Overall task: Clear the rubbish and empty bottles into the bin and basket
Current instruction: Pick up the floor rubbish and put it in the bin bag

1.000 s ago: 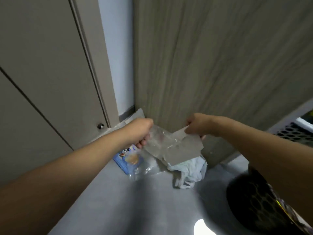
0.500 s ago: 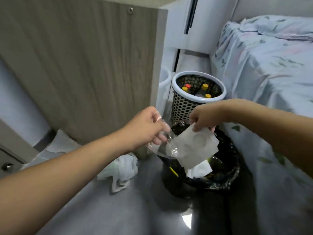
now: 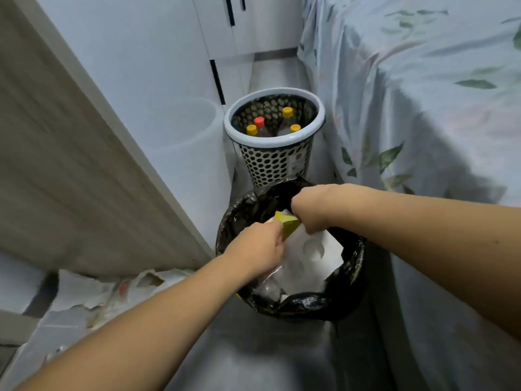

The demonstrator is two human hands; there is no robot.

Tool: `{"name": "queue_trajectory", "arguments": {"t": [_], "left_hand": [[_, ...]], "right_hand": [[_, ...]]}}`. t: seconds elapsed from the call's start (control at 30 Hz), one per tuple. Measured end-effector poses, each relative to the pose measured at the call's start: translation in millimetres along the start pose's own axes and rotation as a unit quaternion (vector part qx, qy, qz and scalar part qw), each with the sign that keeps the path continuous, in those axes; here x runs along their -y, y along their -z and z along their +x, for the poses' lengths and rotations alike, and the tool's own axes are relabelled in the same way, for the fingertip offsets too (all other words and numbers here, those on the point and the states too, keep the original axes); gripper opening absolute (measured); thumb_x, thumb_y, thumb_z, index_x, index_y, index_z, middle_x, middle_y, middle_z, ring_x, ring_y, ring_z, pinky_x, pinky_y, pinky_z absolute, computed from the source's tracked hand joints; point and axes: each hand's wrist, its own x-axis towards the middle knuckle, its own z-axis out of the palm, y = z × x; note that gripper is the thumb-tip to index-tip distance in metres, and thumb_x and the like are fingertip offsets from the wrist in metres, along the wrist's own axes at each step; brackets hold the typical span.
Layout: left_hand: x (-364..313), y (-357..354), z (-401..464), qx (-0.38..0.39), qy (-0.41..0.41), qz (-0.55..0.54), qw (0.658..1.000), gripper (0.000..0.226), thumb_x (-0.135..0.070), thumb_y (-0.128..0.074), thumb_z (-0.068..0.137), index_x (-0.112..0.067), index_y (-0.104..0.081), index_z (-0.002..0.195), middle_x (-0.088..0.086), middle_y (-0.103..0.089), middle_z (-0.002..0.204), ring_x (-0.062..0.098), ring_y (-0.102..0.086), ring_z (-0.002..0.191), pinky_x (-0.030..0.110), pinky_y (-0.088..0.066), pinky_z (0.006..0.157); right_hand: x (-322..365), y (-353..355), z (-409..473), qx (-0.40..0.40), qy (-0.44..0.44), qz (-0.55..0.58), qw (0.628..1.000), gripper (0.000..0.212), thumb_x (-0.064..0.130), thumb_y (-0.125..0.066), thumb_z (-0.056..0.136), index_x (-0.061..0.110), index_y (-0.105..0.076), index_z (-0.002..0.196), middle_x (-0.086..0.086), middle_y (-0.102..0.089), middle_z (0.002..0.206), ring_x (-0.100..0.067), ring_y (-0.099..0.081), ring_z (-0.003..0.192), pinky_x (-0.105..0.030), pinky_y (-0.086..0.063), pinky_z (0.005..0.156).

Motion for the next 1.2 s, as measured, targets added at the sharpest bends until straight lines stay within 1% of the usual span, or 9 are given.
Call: {"name": "queue_trajectory", "arguments": {"t": [0.07,0.17,0.4,0.6,0.87,0.93,1.03,1.1,1.2], "left_hand": [[0,-9,5,0.0,-0.035,0.136,0.99,0.004,-0.022,-0.048,0.088,-0.018,-0.05,0.09,0.008,-0.058,0.097,0.029,-0.055,0.088,0.034,-0.038,0.064],[0,-12,13,-0.035,-0.077,0.3,0.95,0.018,-0.022,-0.05,0.088,-0.014,-0.058,0.103,0.007,-0.048,0.103,0.028,-0.047,0.092,0.035,-0.025,0.066],[4,14,20,-0.138,0.009,0.163,0.977,0.02,-0.038,-0.048,0.092,-0.02,-0.054,0.098,0.002,-0.054,0.1,0.025,-0.055,0.092,0.036,-0.045,0.072],[9,10,2,-0.091,-0.01,0.196,0.976,0.049,-0.042,-0.05,0.079,-0.02,-0.047,0.122,0.003,-0.045,0.12,0.025,-0.044,0.106,0.036,-0.042,0.089],[29,32,-40,-0.149,-0.017,0.093,0.984,0.046,-0.027,-0.04,0.097,-0.012,-0.036,0.141,0.006,-0.027,0.153,0.02,-0.029,0.138,0.031,-0.031,0.109],[40,41,-58,-0.164,-0.023,0.061,0.984,0.049,-0.023,-0.041,0.098,-0.01,-0.032,0.144,0.007,-0.023,0.157,0.021,-0.03,0.14,0.031,-0.029,0.111],[66,52,-88,-0.174,-0.026,0.052,0.983,0.05,-0.021,-0.042,0.098,-0.008,-0.034,0.145,0.008,-0.026,0.156,0.021,-0.031,0.141,0.027,-0.024,0.114],[92,55,-110,-0.174,-0.018,0.066,0.982,0.048,-0.022,-0.041,0.099,-0.007,-0.035,0.145,0.009,-0.029,0.155,0.021,-0.031,0.141,0.02,-0.017,0.112],[136,56,-141,-0.165,0.02,0.069,0.984,0.048,-0.024,-0.043,0.099,-0.008,-0.037,0.144,0.007,-0.032,0.154,0.022,-0.034,0.139,0.024,-0.022,0.112]], "right_hand": [[-2,2,0,0.021,-0.001,-0.012,1.0,0.007,0.018,-0.063,0.083,0.015,-0.057,0.085,0.0,-0.054,0.077,-0.02,-0.053,0.07,-0.031,-0.043,0.062],[-3,8,-2,0.046,-0.008,-0.019,0.999,0.011,0.02,-0.063,0.086,0.015,-0.054,0.091,0.001,-0.05,0.075,-0.02,-0.051,0.072,-0.032,-0.041,0.066],[0,9,2,0.032,-0.022,-0.013,0.999,0.013,0.014,-0.06,0.086,0.013,-0.049,0.078,0.0,-0.047,0.071,-0.015,-0.043,0.058,-0.028,-0.038,0.054],[4,10,1,0.036,-0.027,-0.013,0.999,0.029,0.017,-0.06,0.088,0.015,-0.04,0.067,0.0,-0.045,0.069,-0.014,-0.041,0.056,-0.024,-0.034,0.048],[27,30,-13,-0.041,-0.001,0.128,0.991,0.014,0.021,-0.059,0.084,0.012,-0.055,0.075,-0.005,-0.055,0.075,-0.018,-0.045,0.061,-0.024,-0.034,0.048],[42,34,-14,-0.074,0.007,0.146,0.987,0.014,0.018,-0.056,0.084,0.013,-0.049,0.072,-0.004,-0.052,0.073,-0.019,-0.046,0.062,-0.025,-0.033,0.047],[64,42,-11,-0.118,0.008,0.152,0.981,0.006,0.018,-0.054,0.086,0.013,-0.054,0.089,-0.004,-0.057,0.085,-0.021,-0.054,0.076,-0.027,-0.042,0.058],[81,48,-6,-0.142,0.01,0.143,0.98,0.017,0.022,-0.053,0.086,0.014,-0.055,0.1,-0.005,-0.059,0.098,-0.023,-0.056,0.087,-0.032,-0.048,0.069],[117,59,0,-0.165,0.033,0.12,0.978,0.029,0.022,-0.052,0.086,0.01,-0.054,0.112,-0.008,-0.056,0.11,-0.026,-0.055,0.099,-0.038,-0.05,0.083]]}}
